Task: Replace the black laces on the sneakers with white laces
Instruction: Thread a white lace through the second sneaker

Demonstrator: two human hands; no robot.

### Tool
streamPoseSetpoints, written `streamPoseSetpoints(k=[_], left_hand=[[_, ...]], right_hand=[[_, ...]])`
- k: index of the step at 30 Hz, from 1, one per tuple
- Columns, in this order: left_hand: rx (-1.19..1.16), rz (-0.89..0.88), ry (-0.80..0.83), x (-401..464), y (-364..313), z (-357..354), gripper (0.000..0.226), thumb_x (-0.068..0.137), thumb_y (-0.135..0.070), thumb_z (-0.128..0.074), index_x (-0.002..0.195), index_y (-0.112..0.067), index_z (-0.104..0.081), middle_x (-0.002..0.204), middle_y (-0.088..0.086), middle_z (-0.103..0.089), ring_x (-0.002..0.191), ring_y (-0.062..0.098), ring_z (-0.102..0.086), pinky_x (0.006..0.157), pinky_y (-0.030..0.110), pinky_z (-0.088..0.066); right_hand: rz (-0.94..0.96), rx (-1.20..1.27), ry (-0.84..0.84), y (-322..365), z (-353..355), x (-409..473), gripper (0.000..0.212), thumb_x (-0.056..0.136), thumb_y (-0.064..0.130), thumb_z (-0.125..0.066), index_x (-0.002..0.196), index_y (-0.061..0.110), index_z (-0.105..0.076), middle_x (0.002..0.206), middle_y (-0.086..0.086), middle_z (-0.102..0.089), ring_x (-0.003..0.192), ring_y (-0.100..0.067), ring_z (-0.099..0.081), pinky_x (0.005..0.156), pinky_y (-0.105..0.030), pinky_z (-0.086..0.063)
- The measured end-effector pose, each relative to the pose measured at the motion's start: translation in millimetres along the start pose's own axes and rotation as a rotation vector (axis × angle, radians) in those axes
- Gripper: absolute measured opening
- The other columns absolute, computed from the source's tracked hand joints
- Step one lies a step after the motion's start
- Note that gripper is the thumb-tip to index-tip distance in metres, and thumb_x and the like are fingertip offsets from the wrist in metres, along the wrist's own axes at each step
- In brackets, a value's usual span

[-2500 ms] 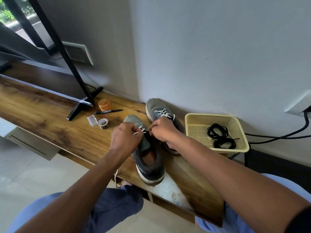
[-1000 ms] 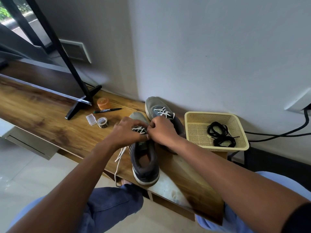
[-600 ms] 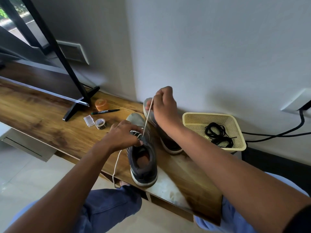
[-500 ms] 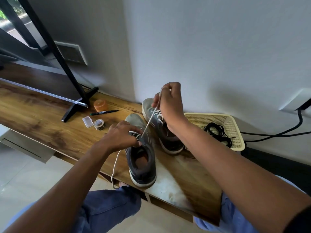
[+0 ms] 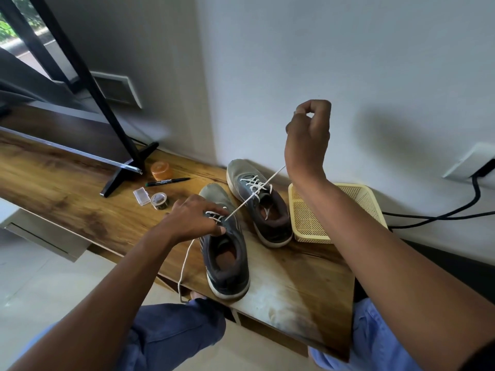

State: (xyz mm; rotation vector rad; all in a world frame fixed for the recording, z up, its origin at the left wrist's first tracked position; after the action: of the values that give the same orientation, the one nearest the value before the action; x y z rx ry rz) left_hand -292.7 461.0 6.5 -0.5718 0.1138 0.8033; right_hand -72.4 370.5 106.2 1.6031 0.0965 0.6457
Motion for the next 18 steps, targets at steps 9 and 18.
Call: streamPoseSetpoints(k=[9,18], left_hand=[[-0.018,0.07,-0.155,-18,13,0,0.078,0.061,-0.08,-0.079,0.118,-0.035,-0.051,0.122,-0.004,-0.058,0.117,0.019,-0.055,0.096,0.044,-0.05],[-0.177,0.225,-0.142,-30,9,-5,0.025,0.082,-0.044,-0.085,0.077,-0.023,-0.073,0.061,-0.008,-0.074,0.057,0.001,-0.069,0.058,0.025,-0.05]], right_hand=[[0.092,-0.19,0.315,-6,-24,-18,0.008,0.094,0.013,-0.059,0.096,0.018,-0.065,0.067,0.002,-0.067,0.067,-0.018,-0.066,0.07,-0.038,-0.054],[0.034,-0.339,0.881,-38,-56,-76,0.013,0.087,0.002,-0.075,0.094,0.013,-0.08,0.075,0.001,-0.077,0.066,-0.007,-0.073,0.071,-0.031,-0.063]])
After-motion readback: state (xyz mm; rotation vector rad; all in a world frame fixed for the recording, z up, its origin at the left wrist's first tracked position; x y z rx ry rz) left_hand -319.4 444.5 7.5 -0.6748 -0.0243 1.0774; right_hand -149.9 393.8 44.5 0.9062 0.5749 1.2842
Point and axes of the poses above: each hand's wrist, its own x-axis towards the middle knuckle, its own z-axis out of the back of the hand, y = z × x, the point moved 3 cm from there along x, towards the middle knuckle
